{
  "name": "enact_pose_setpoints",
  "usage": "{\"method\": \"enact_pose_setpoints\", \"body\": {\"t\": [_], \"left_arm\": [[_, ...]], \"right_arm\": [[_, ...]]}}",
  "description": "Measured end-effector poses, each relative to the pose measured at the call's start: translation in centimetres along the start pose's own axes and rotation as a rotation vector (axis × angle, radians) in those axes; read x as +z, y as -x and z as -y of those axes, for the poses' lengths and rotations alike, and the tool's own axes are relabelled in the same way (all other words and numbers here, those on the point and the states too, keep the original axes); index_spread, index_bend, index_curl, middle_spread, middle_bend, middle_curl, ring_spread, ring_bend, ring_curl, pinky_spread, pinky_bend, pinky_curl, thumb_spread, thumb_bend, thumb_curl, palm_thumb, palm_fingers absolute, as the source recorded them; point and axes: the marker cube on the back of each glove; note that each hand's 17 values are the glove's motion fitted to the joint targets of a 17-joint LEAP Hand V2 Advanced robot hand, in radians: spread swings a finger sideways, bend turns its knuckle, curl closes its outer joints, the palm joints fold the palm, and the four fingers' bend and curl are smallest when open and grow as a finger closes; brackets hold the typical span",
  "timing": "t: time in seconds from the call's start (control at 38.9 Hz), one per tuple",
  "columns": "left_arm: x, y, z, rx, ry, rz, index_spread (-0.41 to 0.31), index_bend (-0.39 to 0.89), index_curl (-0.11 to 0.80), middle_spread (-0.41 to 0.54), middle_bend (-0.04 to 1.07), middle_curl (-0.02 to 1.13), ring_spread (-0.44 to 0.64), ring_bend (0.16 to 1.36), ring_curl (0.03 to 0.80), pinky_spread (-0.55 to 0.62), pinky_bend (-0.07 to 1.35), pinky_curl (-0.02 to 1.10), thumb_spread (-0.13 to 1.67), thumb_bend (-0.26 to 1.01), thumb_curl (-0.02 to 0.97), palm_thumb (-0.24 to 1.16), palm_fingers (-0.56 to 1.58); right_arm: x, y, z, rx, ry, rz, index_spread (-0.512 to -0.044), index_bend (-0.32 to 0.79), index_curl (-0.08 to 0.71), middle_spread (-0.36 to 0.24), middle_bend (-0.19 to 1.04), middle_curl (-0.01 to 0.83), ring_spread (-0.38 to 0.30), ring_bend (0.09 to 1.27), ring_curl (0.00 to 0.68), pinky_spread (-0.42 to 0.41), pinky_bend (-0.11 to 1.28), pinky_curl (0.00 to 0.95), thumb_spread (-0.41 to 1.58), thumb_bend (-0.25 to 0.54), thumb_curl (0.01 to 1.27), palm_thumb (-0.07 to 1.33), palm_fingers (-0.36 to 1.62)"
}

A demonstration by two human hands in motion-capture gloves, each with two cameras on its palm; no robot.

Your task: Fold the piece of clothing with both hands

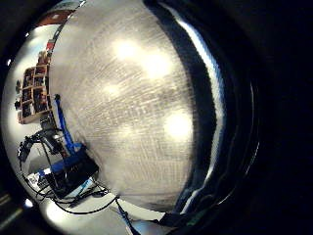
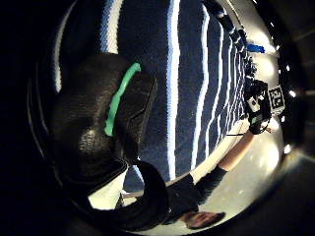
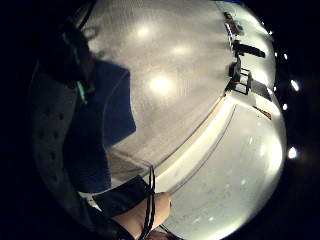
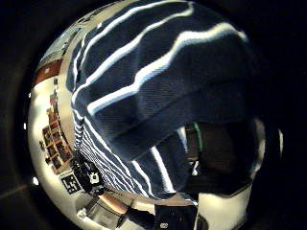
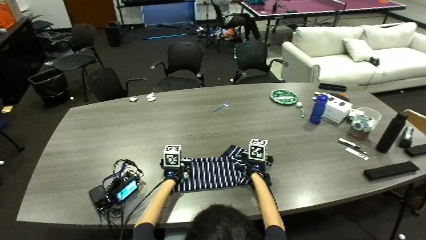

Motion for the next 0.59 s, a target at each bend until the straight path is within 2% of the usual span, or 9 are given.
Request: {"method": "enact_pose_setpoints", "body": {"t": [0.08, 0.13, 0.21, 0.26, 0.33, 0.44, 0.51, 0.59], "left_arm": [[-0.3, -0.2, 0.0, -0.010, 0.034, 0.003, -0.096, 0.14, 0.342, 0.258, 0.16, 0.24, 0.43, 0.53, 0.365, 0.38, 0.46, 0.40, 1.33, -0.02, 0.262, 0.12, -0.03], [-0.4, -0.4, -0.3, 0.007, 0.064, 0.001, -0.100, 0.09, 0.323, 0.264, 0.16, 0.24, 0.44, 0.54, 0.363, 0.38, 0.48, 0.40, 1.33, -0.02, 0.260, 0.11, -0.07], [-0.4, -0.6, -0.8, 0.020, 0.092, 0.013, -0.104, 0.08, 0.298, 0.281, 0.16, 0.24, 0.45, 0.56, 0.360, 0.39, 0.50, 0.40, 1.32, -0.01, 0.259, 0.12, -0.10], [-0.5, -0.6, -0.7, 0.018, 0.068, 0.017, -0.106, 0.07, 0.284, 0.286, 0.15, 0.23, 0.46, 0.57, 0.360, 0.39, 0.51, 0.40, 1.32, -0.01, 0.260, 0.13, -0.11], [-0.5, -0.7, -0.5, 0.023, 0.020, 0.010, -0.107, 0.07, 0.263, 0.292, 0.16, 0.23, 0.47, 0.58, 0.357, 0.39, 0.52, 0.40, 1.31, -0.01, 0.259, 0.13, -0.11], [-0.2, -0.7, -0.6, 0.029, 0.030, 0.009, -0.109, 0.08, 0.242, 0.297, 0.16, 0.23, 0.47, 0.59, 0.354, 0.39, 0.54, 0.40, 1.31, -0.01, 0.260, 0.14, -0.11], [-0.2, -0.7, -0.6, 0.027, 0.032, -0.007, -0.109, 0.08, 0.230, 0.299, 0.17, 0.23, 0.46, 0.60, 0.351, 0.39, 0.53, 0.39, 1.31, -0.01, 0.260, 0.15, -0.10], [-0.7, -0.2, -1.0, -0.009, 0.037, -0.005, -0.109, 0.08, 0.218, 0.294, 0.18, 0.24, 0.46, 0.60, 0.347, 0.39, 0.53, 0.39, 1.29, -0.02, 0.256, 0.13, -0.10]], "right_arm": [[-0.3, 0.7, -0.4, -0.037, -0.021, 0.003, -0.177, 0.06, 0.087, -0.056, 0.35, 0.425, -0.109, 0.72, 0.414, -0.125, 0.84, 0.372, 1.25, 0.113, 0.41, 0.68, 0.89], [-0.4, 0.9, -0.7, -0.044, -0.039, 0.005, -0.182, 0.08, 0.099, -0.086, 0.35, 0.430, -0.142, 0.73, 0.418, -0.188, 0.83, 0.368, 1.23, 0.132, 0.42, 0.75, 0.98], [-0.5, 0.2, -0.6, -0.022, -0.072, 0.007, -0.193, 0.08, 0.112, -0.117, 0.34, 0.438, -0.178, 0.72, 0.426, -0.246, 0.81, 0.369, 1.19, 0.140, 0.43, 0.81, 1.04], [-0.6, -0.8, -0.3, -0.001, -0.088, 0.010, -0.211, 0.09, 0.127, -0.141, 0.35, 0.445, -0.204, 0.72, 0.432, -0.280, 0.78, 0.366, 1.15, 0.147, 0.45, 0.86, 1.10], [-1.0, -2.5, 0.4, 0.025, -0.118, 0.004, -0.233, 0.11, 0.150, -0.167, 0.33, 0.449, -0.230, 0.71, 0.438, -0.313, 0.75, 0.368, 1.04, 0.115, 0.47, 0.88, 1.12], [-1.6, -5.5, 1.1, 0.054, -0.140, -0.018, -0.246, 0.11, 0.167, -0.186, 0.32, 0.451, -0.248, 0.68, 0.437, -0.337, 0.72, 0.365, 0.95, 0.085, 0.49, 0.91, 1.13], [-2.5, -8.3, 1.1, 0.131, -0.137, -0.028, -0.258, 0.11, 0.178, -0.195, 0.31, 0.453, -0.256, 0.67, 0.433, -0.348, 0.71, 0.362, 0.91, 0.067, 0.51, 0.94, 1.15], [-4.5, -10.4, 0.5, 0.215, -0.166, -0.032, -0.263, 0.11, 0.190, -0.206, 0.30, 0.453, -0.261, 0.65, 0.430, -0.348, 0.69, 0.360, 0.85, 0.045, 0.52, 0.96, 1.16]]}}
